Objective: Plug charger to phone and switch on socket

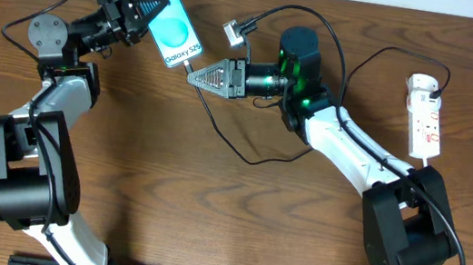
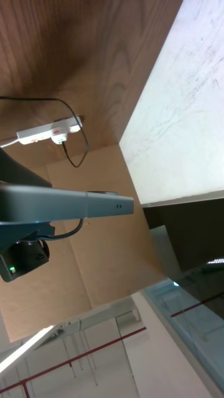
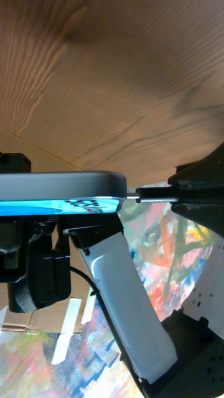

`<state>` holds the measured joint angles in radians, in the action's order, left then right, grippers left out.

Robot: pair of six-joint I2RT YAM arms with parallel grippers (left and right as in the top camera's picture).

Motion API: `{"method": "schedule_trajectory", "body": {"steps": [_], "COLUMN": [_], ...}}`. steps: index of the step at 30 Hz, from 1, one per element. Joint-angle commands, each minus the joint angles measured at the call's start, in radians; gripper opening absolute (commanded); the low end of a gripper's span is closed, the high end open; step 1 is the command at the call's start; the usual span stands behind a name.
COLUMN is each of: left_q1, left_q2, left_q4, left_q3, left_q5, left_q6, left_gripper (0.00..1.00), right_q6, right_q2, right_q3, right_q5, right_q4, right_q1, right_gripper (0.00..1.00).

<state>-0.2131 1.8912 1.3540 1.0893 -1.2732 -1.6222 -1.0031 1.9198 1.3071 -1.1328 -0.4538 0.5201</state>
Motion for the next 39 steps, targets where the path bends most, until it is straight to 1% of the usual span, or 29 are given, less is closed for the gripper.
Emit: {"method": "schedule_trajectory", "body": {"steps": [1, 39], "left_q1": [0.007, 0.007], "left_q2": [-0.002, -0.002], "left_q4": [0.009, 0.008], "left_q3": [0.013, 0.013], "left_q5": [-0.032, -0.029], "left_q6": [0.01, 0.01], "left_gripper": [0.07, 0.07], "right_q6": [0.005, 0.005], "right_q2": [-0.003, -0.003], "right_q3": [0.013, 0.013], "right_q5": [0.016, 0.0], "right_q4": [-0.006, -0.006], "right_q1": [-0.009, -0.009], "right_gripper": [0.01, 0.01]}}
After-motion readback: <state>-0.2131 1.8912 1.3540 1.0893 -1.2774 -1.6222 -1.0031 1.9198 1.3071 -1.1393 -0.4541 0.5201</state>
